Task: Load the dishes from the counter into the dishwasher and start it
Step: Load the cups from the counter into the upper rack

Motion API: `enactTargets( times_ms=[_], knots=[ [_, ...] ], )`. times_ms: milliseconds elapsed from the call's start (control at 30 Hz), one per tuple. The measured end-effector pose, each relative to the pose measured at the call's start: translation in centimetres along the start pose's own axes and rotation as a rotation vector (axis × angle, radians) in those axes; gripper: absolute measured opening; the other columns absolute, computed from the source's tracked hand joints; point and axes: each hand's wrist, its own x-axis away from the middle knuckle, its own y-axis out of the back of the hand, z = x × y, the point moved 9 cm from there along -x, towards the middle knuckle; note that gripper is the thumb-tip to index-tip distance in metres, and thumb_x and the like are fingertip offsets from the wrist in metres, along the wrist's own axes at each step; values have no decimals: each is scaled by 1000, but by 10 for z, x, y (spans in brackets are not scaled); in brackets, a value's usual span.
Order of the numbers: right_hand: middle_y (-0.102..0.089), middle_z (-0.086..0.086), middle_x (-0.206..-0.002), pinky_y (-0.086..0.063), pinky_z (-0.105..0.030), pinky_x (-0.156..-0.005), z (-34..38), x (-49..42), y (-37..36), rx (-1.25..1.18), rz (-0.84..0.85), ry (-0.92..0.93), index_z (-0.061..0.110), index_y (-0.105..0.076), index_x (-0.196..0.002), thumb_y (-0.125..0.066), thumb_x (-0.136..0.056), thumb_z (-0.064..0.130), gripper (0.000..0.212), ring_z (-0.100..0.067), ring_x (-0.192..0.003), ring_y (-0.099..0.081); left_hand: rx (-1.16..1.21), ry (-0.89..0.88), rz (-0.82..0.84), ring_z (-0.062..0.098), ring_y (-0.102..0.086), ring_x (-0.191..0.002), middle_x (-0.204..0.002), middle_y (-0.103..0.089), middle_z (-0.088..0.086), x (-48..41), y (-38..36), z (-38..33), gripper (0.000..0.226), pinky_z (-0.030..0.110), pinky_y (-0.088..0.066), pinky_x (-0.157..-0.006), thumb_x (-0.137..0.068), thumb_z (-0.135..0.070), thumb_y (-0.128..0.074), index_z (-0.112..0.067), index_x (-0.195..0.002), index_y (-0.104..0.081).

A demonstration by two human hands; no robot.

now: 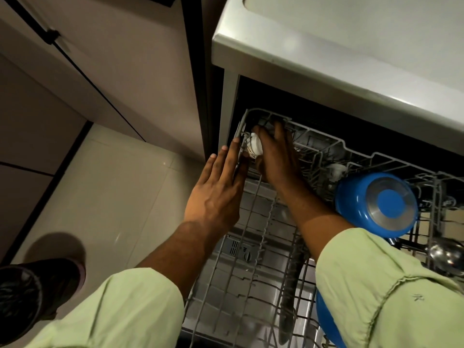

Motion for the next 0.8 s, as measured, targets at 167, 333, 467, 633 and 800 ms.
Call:
enactTargets(
  times_ms=[167, 333, 467, 633, 800],
  knots=[
    [-43, -12, -141, -46, -44, -92, 3, 5, 8, 107, -80, 28, 21, -50, -135, -78, -68, 6, 74, -35, -127, -39, -11, 7, -13, 26, 31, -143, -151, 44, 11, 0, 1, 1, 87, 38, 26, -109, -100, -25, -49, -19, -154, 19],
    [-50, -15, -135, -47, -44, -91, 5, 4, 3, 106, -125, 19, 13, -53, -134, -79, -68, 5, 71, -37, -123, -44, 13, 1, -48, 26, 26, -144, -153, 40, 10, 1, 2, 1, 88, 39, 21, -113, -99, -24, -51, -19, -152, 18],
    [-54, -17, -130, -50, -45, -89, 2, -1, -5, 68, -151, 7, 7, -55, -130, -78, -67, -3, 68, -38, -119, -49, 14, -5, -54, 26, 20, -146, -156, 35, 11, 0, -3, 2, 85, 41, 16, -116, -99, -24, -52, -19, -154, 12],
    [-40, -20, -145, -50, -46, -95, 0, 6, -2, -4, -163, -30, 12, -46, -139, -76, -71, -4, 76, -38, -131, -42, 11, 9, -27, 25, 29, -142, -154, 39, 10, 0, -5, 3, 87, 39, 21, -113, -98, -24, -51, -20, -155, 16],
    [-35, -14, -150, -50, -43, -94, -10, 31, 13, 9, -195, -113, 21, -35, -147, -68, -80, 3, 77, -33, -132, -40, -15, 16, 4, 28, 27, -146, -154, 40, 12, 0, -4, 3, 89, 39, 19, -115, -99, -27, -50, -20, -156, 18]
  ],
)
